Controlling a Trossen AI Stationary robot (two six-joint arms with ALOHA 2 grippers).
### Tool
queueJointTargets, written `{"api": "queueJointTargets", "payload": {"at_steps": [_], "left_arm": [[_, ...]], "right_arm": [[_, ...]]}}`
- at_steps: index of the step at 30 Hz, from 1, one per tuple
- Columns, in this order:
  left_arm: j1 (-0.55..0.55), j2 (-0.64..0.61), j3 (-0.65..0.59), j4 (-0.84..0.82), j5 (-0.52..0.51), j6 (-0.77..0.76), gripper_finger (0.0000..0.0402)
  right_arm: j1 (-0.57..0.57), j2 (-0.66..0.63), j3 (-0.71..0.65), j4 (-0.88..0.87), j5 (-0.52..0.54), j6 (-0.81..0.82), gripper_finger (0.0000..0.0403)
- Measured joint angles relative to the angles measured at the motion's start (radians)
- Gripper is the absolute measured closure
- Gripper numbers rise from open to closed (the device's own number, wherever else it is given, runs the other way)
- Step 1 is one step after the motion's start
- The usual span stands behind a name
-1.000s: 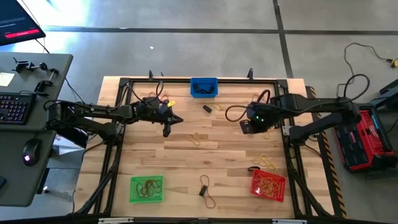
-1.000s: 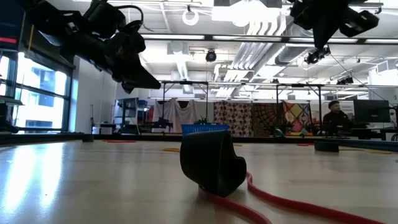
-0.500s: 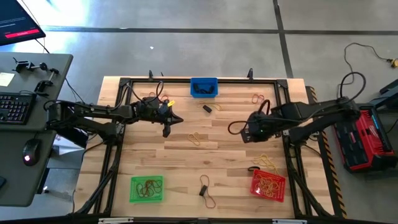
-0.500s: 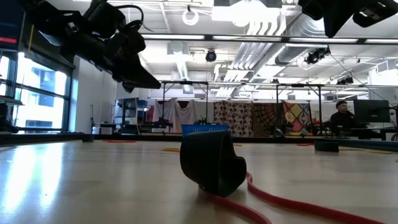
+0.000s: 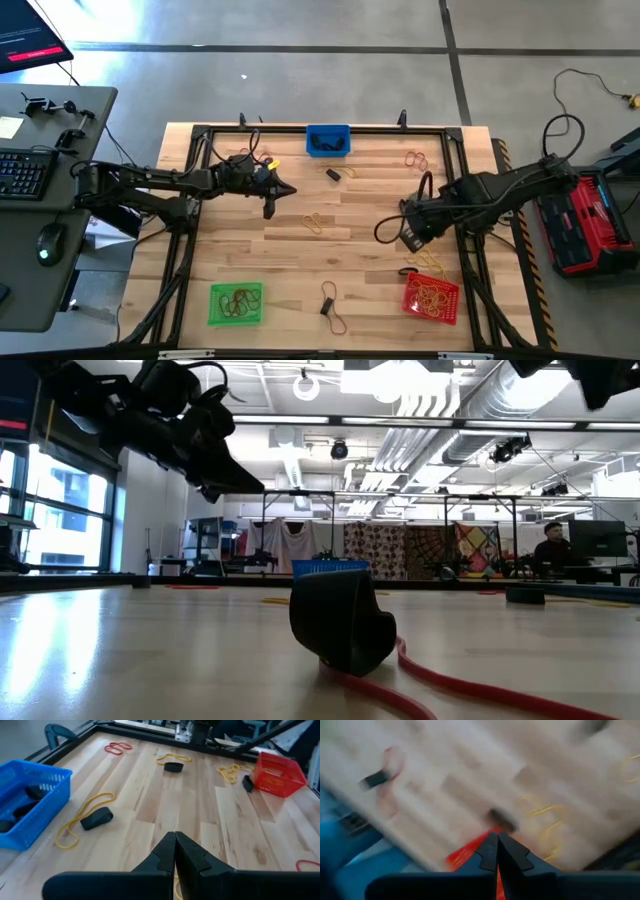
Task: Sort rubber bands into baskets
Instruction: Put the yellow rubber band into the red basket
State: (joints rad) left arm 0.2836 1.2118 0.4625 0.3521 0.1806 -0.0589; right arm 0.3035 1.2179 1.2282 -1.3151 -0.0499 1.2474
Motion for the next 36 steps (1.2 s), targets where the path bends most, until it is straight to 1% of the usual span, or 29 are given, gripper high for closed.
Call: {"api": "queueJointTargets", "payload": {"at_steps": [3, 5, 7, 10, 13, 17, 20, 25, 29, 32, 36], "left_arm": [[0.000, 0.000, 0.000, -0.002, -0.021, -0.018, 0.0401], [0.000, 0.000, 0.000, -0.001, -0.038, -0.018, 0.0401], [0.000, 0.000, 0.000, -0.002, -0.051, -0.018, 0.0401], [0.000, 0.000, 0.000, -0.002, -0.060, -0.018, 0.0401], [0.000, 0.000, 0.000, -0.003, -0.060, -0.018, 0.0401], [0.000, 0.000, 0.000, -0.003, -0.039, -0.017, 0.0401], [0.000, 0.000, 0.000, -0.003, -0.024, -0.017, 0.0401], [0.000, 0.000, 0.000, -0.004, -0.009, -0.016, 0.0401], [0.000, 0.000, 0.000, -0.004, -0.010, -0.015, 0.0401], [0.000, 0.000, 0.000, -0.009, -0.010, -0.016, 0.0401], [0.000, 0.000, 0.000, -0.015, -0.010, -0.016, 0.0401]], "right_arm": [[-0.045, 0.000, 0.000, -0.136, 0.074, -0.031, 0.0403], [-0.106, 0.000, 0.000, -0.217, 0.090, -0.085, 0.0402], [-0.182, -0.003, -0.004, -0.241, 0.109, -0.162, 0.0402], [-0.312, -0.022, -0.061, -0.168, 0.102, -0.320, 0.0402], [-0.436, -0.029, -0.162, -0.062, 0.067, -0.474, 0.0402], [-0.576, -0.028, -0.314, 0.082, 0.028, -0.607, 0.0397], [-0.661, -0.028, -0.413, 0.162, 0.011, -0.667, 0.0370], [-0.778, -0.026, -0.539, 0.246, 0.017, -0.723, 0.0292], [-0.854, -0.026, -0.615, 0.299, 0.059, -0.743, 0.0246], [-0.896, -0.026, -0.634, 0.347, 0.065, -0.732, 0.0232], [-0.927, -0.026, -0.637, 0.372, 0.066, -0.726, 0.0236]]}}
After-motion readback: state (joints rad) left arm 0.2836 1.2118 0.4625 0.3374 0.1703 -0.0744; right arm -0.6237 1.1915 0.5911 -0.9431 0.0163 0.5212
